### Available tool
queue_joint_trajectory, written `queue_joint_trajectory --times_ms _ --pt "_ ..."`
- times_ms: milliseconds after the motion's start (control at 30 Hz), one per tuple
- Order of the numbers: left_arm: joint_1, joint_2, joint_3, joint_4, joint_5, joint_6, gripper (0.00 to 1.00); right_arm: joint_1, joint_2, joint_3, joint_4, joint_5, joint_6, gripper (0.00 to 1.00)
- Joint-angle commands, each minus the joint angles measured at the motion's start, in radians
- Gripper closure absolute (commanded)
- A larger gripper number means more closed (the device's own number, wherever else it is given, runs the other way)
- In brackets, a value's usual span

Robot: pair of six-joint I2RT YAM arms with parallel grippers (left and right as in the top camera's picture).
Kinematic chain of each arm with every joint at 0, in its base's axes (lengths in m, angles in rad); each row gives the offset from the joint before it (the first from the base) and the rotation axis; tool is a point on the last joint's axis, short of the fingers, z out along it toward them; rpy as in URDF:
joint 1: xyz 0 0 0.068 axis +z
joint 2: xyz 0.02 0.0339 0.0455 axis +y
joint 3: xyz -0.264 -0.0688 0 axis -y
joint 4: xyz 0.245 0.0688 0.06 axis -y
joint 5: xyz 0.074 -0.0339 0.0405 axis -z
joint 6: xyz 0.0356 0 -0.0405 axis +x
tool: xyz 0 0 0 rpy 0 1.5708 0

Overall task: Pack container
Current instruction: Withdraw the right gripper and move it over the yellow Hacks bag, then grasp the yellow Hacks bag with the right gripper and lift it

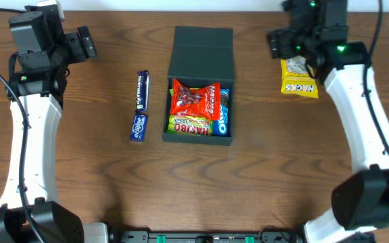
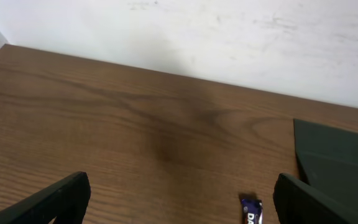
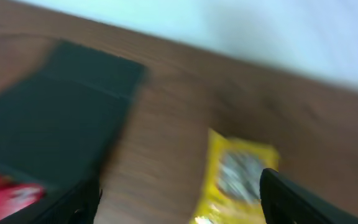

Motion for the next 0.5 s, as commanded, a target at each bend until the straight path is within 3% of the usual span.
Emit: queue_joint_trajectory --times_ms 0,167,467 --pt "0.007 -0.003 0.010 -0.003 -0.003 0.018 0.05 -0.032 0.046 -0.006 -0.021 0.164 0.159 0.17" --pt "0.007 -0.003 0.010 -0.006 -0.003 0.018 0.05 -0.045 0.153 -0.006 -0.037 0.182 0.177 0.23" --pt "0.007 -0.003 0.010 -0.029 -0.003 0.018 0.05 -0.066 0.316 -0.006 -0.030 0.210 0.334 0.23"
